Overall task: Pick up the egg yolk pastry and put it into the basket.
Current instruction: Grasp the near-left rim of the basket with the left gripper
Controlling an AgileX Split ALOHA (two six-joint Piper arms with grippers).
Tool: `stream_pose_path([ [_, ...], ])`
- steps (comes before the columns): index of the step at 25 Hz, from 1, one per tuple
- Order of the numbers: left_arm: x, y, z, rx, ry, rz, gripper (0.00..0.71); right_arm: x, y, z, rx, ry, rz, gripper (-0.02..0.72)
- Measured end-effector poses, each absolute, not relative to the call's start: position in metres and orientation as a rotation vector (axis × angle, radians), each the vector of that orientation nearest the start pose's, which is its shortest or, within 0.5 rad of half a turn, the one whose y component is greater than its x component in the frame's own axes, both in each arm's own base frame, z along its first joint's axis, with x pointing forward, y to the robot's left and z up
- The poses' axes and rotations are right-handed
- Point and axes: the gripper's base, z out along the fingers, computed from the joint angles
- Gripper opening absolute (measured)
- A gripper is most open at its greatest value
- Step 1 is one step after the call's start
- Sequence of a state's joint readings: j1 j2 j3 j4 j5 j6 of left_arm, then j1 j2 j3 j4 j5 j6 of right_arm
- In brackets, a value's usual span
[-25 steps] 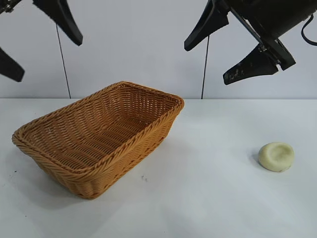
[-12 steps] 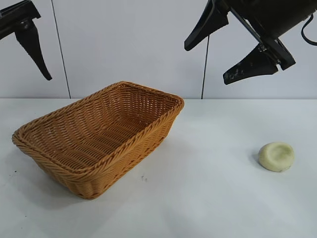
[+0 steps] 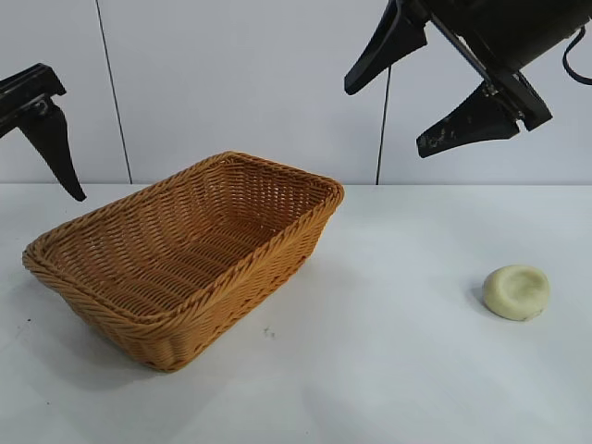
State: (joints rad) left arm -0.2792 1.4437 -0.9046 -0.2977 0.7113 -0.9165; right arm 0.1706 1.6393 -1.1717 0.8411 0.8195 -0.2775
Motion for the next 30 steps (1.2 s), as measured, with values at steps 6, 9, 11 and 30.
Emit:
stream_pose_path([
  [6,0.259,-0.119,0.230,-1.118,2.640,-0.657,0.692,0.327,0.107,0.265,0.040,2.599,0.943,0.635],
  [9,0.263,-0.125,0.212,-1.133,2.696,-0.601,0.692,0.327,0.107,0.265,0.040,2.599,0.943,0.635],
  [11,0.266,-0.126,0.201,-1.143,2.716,-0.564,0.692,0.327,0.107,0.265,0.040,2.599,0.943,0.635],
  [30,0.300,-0.121,0.135,-1.278,2.641,-0.488,0.666,0.327,0.107,0.265,0.040,2.599,0.943,0.635],
])
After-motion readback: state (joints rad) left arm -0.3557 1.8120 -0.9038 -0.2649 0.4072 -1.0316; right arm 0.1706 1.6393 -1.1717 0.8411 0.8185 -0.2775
